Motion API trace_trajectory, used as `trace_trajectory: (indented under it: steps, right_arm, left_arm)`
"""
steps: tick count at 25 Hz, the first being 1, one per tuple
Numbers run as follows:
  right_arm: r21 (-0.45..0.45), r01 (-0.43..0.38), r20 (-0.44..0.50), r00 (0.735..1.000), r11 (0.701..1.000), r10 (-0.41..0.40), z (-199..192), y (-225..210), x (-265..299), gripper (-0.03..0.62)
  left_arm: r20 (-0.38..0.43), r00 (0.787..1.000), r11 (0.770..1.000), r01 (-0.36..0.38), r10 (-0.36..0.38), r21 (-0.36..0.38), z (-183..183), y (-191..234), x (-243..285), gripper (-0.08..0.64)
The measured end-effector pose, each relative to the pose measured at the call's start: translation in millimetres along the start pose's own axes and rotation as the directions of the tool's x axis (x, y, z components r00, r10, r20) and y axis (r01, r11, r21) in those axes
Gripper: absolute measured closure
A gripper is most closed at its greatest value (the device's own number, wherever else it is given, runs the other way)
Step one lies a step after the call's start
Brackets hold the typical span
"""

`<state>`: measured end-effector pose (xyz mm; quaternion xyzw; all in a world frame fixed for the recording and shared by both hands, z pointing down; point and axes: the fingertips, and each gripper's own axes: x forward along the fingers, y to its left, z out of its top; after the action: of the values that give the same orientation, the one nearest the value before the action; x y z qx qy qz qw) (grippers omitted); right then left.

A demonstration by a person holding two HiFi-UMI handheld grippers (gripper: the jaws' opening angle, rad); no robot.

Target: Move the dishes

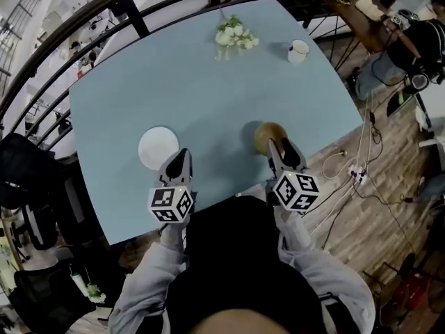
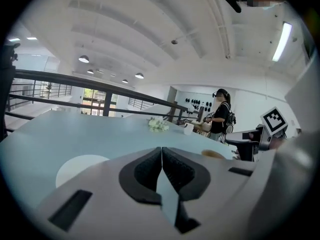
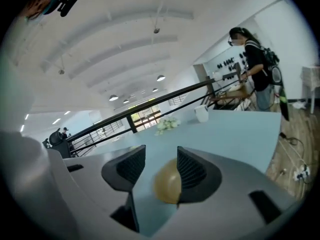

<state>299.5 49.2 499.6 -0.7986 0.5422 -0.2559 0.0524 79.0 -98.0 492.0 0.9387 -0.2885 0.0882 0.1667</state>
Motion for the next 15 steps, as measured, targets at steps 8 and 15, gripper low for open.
trace_trajectory:
  steps: [8,15]
  right_arm:
    - [0.078,0.149,-0.037,0.988,0.986,-0.147,-13,-67,-12,0.365]
    - [0.138,0.159,-0.115,0.983,0.978,-0.144,-43,-78,5,0.364]
  left_arm:
    - [-0.103,0.993,0.997,0.067,-0.064,0.028,-23,-32,27,0.543]
    - [-0.16,0.985,0.996,0.076,-0.069,0.04,-39,-39,29,0.543]
